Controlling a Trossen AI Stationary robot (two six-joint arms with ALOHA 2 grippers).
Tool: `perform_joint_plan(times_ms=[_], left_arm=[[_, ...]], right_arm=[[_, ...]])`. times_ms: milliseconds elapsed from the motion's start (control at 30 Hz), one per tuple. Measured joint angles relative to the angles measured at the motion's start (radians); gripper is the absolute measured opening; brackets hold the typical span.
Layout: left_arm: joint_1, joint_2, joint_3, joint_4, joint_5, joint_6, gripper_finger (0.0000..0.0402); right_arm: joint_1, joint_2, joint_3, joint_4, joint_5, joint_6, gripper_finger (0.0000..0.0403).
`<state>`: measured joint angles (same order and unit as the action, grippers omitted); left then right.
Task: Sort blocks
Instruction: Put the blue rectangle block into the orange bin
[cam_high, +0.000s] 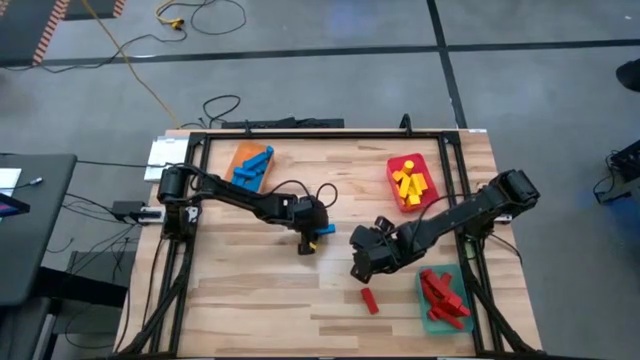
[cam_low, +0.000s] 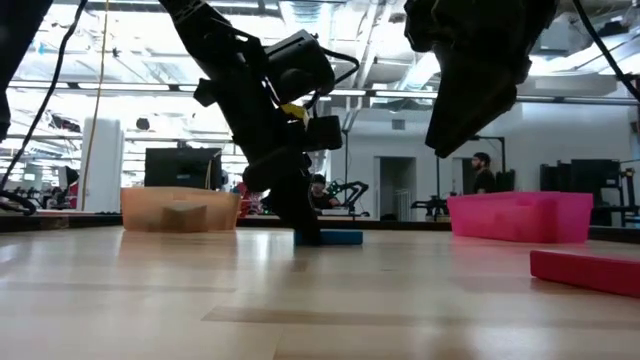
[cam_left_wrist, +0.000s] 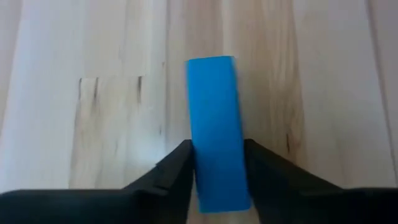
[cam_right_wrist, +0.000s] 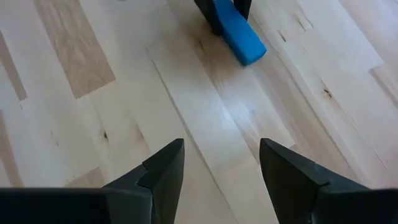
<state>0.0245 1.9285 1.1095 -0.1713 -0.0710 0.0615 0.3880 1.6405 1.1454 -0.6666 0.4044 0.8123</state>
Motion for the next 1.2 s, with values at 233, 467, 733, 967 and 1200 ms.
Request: perform_joint_plan(times_ms=[233, 467, 733, 967, 1200], left_arm=[[0.001, -0.026, -0.003, -0.033, 0.009, 0.069, 0.01], [0.026, -0.15, -0.006, -0.261, -0.141, 0.114, 0.01], [0.123, -0.412, -0.005, -0.509, -0.379, 0.12, 0.01], [0.33, -0.616, -0.005, -0.656, -0.431, 0.099, 0.01], [0.538, -0.663, -0.032, -0.7, -0.318, 0.101, 0.01]], right_arm=[[0.027, 0.0, 0.0, -0.003, 0.002, 0.01, 0.0223], [0.061, 0.0, 0.0, -0.005, 0.002, 0.017, 0.0223], [0.086, 0.0, 0.0, -0.01, 0.009, 0.031, 0.0223], [0.123, 0.0, 0.0, -0.01, 0.017, 0.053, 0.0223], [0.17, 0.0, 0.0, -0.004, 0.025, 0.106, 0.0223]])
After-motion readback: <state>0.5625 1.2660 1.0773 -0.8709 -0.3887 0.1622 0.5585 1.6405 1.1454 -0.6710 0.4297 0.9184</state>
